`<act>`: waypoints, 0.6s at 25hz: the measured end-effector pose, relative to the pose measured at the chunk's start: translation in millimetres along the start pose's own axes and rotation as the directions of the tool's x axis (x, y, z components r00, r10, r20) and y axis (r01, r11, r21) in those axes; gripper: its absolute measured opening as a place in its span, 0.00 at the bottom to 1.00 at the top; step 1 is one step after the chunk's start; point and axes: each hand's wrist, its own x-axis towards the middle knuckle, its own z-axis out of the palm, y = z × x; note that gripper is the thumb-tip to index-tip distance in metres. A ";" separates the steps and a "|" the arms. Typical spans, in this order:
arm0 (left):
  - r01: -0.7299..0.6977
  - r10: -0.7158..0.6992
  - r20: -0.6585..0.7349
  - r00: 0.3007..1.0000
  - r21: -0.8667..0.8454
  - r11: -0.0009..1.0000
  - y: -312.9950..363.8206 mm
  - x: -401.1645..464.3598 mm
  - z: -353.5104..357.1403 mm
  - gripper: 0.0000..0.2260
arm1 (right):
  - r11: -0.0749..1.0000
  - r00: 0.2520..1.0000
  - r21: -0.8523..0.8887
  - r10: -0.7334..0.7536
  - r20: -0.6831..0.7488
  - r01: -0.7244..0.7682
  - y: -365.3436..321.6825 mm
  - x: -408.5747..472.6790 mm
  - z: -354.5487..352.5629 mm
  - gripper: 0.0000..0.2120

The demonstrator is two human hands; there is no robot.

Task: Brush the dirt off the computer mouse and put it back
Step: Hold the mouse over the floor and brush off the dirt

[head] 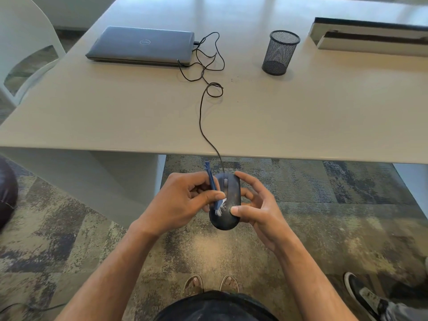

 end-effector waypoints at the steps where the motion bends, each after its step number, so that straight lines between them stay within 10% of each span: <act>1: -0.007 0.007 -0.004 1.000 0.008 1.000 0.0 0.6 0.0 0.07 | 1.000 1.000 0.000 0.000 0.004 0.000 0.3 -0.5 0.1 0.39; 15: -0.086 0.154 -0.272 0.950 0.248 0.965 -13.5 19.0 7.5 0.06 | 0.999 0.992 0.050 0.005 0.127 -0.011 6.5 -10.9 -1.2 0.38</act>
